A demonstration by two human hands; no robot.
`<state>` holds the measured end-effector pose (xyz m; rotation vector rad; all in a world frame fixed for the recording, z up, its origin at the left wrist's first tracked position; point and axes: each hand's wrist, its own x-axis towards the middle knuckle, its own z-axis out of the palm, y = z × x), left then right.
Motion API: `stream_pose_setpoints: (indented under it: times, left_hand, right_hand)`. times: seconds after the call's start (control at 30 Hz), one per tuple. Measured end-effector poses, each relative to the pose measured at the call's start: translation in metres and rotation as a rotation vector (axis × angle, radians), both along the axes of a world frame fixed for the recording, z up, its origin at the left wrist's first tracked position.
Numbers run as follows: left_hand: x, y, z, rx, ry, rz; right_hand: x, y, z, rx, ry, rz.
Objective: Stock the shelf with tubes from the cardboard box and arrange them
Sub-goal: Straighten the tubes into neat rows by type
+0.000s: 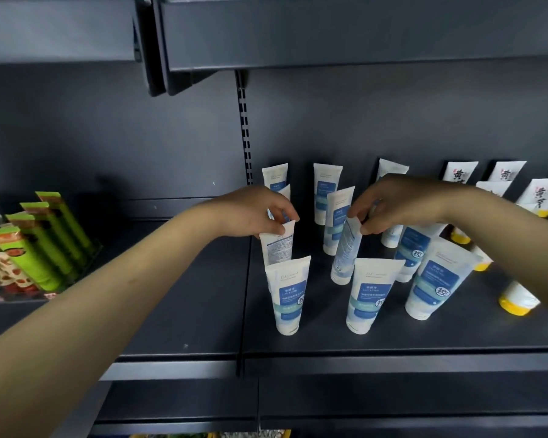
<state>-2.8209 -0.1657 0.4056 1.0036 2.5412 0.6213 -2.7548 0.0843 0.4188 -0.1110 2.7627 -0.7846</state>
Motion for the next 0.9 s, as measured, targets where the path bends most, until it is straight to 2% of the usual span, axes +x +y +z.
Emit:
stream_pose_setpoints:
  times: [0.13,0.47,0.63,0.73,0.9]
  left_hand:
    - [-0.003,-0.001,0.003,0.013,-0.024,-0.058]
    - [-0.005,-0.005,0.001,0.039,-0.021,-0.119]
    - [-0.005,-0.010,0.001,0.038,0.040,-0.086]
    - [-0.001,-0.009,0.001,-0.002,0.161,-0.027]
    - [0.003,-0.002,-0.005,-0.093,0.219,0.102]
  right_hand:
    - [-0.004,0.000,0.003,0.178,0.086,0.048]
    - [-0.017,-0.004,-0.011,0.289,0.332,0.048]
    - [-0.018,-0.001,-0.008,0.289,0.314,0.080]
    - [-0.019,0.003,-0.005,0.328,0.293,0.097]
    - [-0.019,0.003,-0.005,0.249,0.214,0.041]
